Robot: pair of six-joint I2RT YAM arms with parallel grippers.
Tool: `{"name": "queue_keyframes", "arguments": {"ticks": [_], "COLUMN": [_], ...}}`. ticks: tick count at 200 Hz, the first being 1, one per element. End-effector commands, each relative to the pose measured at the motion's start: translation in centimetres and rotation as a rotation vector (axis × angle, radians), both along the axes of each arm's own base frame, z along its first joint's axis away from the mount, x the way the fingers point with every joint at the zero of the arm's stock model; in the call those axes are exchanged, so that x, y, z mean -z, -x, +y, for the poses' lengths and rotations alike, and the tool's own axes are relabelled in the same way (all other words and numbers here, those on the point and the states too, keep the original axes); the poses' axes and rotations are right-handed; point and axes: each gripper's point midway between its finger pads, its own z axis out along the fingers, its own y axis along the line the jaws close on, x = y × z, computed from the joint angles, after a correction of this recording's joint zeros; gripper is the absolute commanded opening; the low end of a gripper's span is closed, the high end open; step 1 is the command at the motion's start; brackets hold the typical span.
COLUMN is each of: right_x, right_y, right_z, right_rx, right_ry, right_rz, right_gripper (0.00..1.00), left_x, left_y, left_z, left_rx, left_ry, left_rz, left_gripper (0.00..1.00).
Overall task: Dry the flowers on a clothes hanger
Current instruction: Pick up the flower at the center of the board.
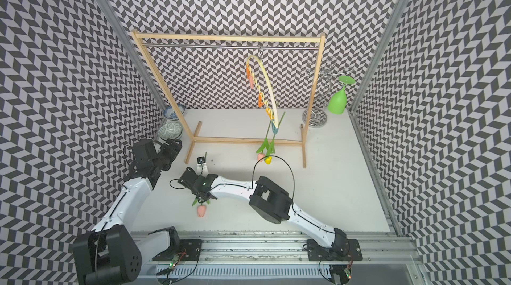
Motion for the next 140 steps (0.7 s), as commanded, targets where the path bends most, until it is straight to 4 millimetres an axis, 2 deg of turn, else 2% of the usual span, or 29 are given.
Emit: {"name": "queue_keyframes", "arguments": {"ticks": [1,17,33,53,69,90,104,140], "right_x": [3.9,2.7,-0.3,-5.2,-9.7,-14.8,-16.8,-20.2], "right_y": [0.2,0.1,0.0,0.2,0.9,1.6,1.7,1.2], "right_z": [-1.4,-1.8,-2.4,-3.8,-4.8,-7.3,-9.2,-13.2], "right_rx": [0.0,0.011,0.017,0.008,-0.039,-0.07,-0.072,-0.128], "right_ry": [0.089,0.089,0.07,0.005,-0.12,-0.282,-0.343,-0.532], "right_rz": [0.039,0.038,0.019,-0.042,-0.11,-0.194,-0.196,-0.151], "right_gripper": [0.01,0.0,0.0,0.0,0.0,0.0,0.0,0.0], "left_x": [-1.4,-1.5,-1.9,-2.5,-3.2,-3.9,-4.2,-4.7], "left_y": [-0.4,-0.5,-0.6,-0.9,-1.1,-1.2,-1.3,-1.6], "left_z": [0.1,-0.2,-0.6,-1.7,-2.8,-4.0,-4.7,-7.1], "left_rx": [0.011,0.031,0.061,0.132,0.196,0.25,0.273,0.348], "left_ry": [-0.003,-0.005,-0.008,-0.004,0.006,0.012,0.01,0.019], "left_rz": [-0.031,-0.036,-0.051,-0.096,-0.147,-0.196,-0.212,-0.252], "left_gripper": [0.9,0.89,0.89,0.89,0.88,0.87,0.87,0.87]}}
